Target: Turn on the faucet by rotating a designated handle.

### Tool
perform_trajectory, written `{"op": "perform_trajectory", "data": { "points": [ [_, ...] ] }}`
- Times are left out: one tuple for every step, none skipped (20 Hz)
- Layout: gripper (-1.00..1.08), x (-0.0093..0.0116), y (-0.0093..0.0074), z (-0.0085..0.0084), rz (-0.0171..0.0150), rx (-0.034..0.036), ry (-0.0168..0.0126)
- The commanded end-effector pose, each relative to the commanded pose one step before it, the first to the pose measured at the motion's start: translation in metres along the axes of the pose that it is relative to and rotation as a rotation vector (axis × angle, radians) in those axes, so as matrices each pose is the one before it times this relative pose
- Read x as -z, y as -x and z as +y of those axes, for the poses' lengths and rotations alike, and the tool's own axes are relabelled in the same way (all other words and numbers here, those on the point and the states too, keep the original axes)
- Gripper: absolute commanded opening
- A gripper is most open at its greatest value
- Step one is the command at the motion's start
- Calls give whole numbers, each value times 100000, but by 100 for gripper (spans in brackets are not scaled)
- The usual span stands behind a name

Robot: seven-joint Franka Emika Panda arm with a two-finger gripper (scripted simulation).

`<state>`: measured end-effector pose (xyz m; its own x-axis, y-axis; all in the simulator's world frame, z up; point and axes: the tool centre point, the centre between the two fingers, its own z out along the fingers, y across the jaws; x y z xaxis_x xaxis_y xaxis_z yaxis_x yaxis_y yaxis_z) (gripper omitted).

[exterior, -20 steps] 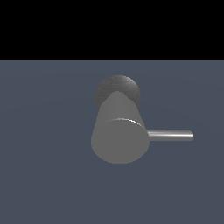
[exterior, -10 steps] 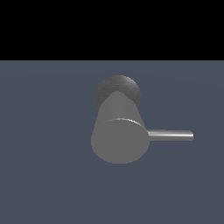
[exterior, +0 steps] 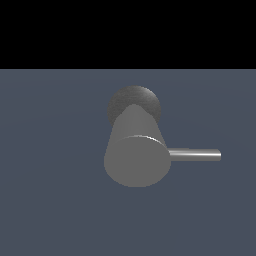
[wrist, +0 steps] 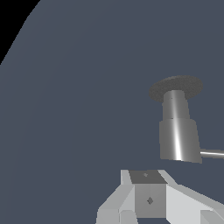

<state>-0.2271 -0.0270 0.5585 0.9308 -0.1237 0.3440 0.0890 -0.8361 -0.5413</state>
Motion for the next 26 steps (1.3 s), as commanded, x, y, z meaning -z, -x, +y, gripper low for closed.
{"op": "perform_trajectory", "data": {
  "points": [
    [-100,1480,-637,612,6472,-1834,-9346],
    [-100,604,-284,236,2562,-810,-3642],
    [-100,613,-297,241,2576,-854,-3621],
    [-100,622,-310,247,2590,-899,-3600],
    [-100,630,-323,253,2602,-946,-3576],
    [-100,638,-336,260,2614,-995,-3552],
    [-100,645,-349,267,2624,-1045,-3525],
    [-100,651,-363,275,2634,-1098,-3497],
    [-100,656,-376,283,2642,-1151,-3467],
    [-100,662,-390,293,2650,-1207,-3436],
    [-100,666,-403,302,2657,-1264,-3402],
    [-100,669,-417,313,2663,-1322,-3366],
    [-100,673,-430,324,2669,-1383,-3330],
    [-100,675,-444,336,2673,-1444,-3290],
    [-100,677,-457,349,2677,-1506,-3248],
    [-100,678,-470,362,2681,-1569,-3205],
    [-100,678,-484,376,2683,-1634,-3158],
    [-100,679,-497,390,2686,-1699,-3110],
    [-100,678,-510,406,2687,-1765,-3059],
    [-100,678,-523,422,2689,-1832,-3007],
    [-100,675,-536,438,2689,-1899,-2951],
    [-100,674,-548,456,2690,-1967,-2893],
    [-100,671,-561,473,2689,-2034,-2833],
    [-100,668,-573,492,2689,-2102,-2770],
    [-100,664,-585,511,2687,-2170,-2705],
    [-100,661,-597,531,2686,-2238,-2637]
  ]
}}
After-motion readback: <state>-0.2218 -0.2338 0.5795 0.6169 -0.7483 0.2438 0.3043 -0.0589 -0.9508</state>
